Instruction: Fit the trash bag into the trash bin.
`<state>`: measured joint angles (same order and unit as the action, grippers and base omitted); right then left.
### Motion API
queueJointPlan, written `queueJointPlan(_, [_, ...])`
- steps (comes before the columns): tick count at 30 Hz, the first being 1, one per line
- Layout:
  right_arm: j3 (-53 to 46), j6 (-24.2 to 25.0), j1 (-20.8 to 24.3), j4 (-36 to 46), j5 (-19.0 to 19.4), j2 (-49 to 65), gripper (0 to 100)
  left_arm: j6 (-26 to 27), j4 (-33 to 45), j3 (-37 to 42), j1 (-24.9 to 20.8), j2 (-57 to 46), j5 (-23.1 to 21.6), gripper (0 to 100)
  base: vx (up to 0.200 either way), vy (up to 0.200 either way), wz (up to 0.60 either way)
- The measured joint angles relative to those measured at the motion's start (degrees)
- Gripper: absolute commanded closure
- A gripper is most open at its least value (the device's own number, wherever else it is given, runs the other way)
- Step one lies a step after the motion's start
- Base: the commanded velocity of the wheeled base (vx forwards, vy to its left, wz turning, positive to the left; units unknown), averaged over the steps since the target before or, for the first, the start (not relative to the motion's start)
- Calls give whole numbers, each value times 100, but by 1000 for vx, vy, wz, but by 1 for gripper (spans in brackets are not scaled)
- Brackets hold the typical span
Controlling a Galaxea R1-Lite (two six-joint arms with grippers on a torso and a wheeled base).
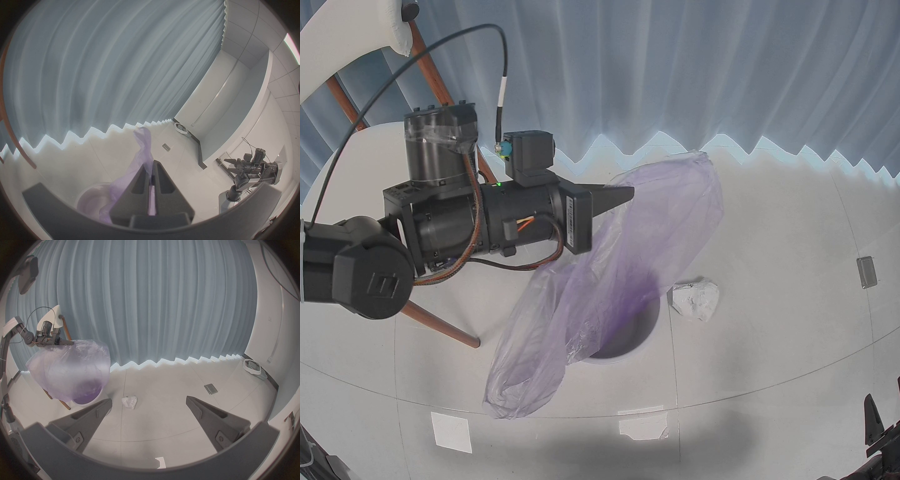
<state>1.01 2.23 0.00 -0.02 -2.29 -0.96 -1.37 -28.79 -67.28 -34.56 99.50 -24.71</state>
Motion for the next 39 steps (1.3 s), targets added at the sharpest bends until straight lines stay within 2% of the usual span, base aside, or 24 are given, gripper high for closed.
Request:
queueJointPlan(7, [0,56,0,-46,-39,0,0,33,-210,-77,-30,122,51,100,0,0,0])
queueJointPlan(13, [240,261,226,-519,-13,-357,0,26,-213,-94,-30,135,238,100,0,0,0])
queueJointPlan(17, [304,624,801,-697,44,-1011,0,26,-227,-94,-16,138,336,100,0,0,0])
queueJointPlan(23, [560,1512,1805,-864,232,-2365,0,33,-249,-77,-13,119,411,100,0,0,0])
queueJointPlan(28, [874,1925,2164,-1026,669,-3530,0,37,-282,-68,-9,91,446,100,0,0,0])
queueJointPlan(35, [1034,2119,2364,-1451,2081,-4815,0,41,-363,-68,-9,63,462,100,0,0,0])
queueJointPlan(39, [1009,2111,2420,-1570,2430,-5358,0,46,-383,-69,-17,59,468,100,0,0,0])
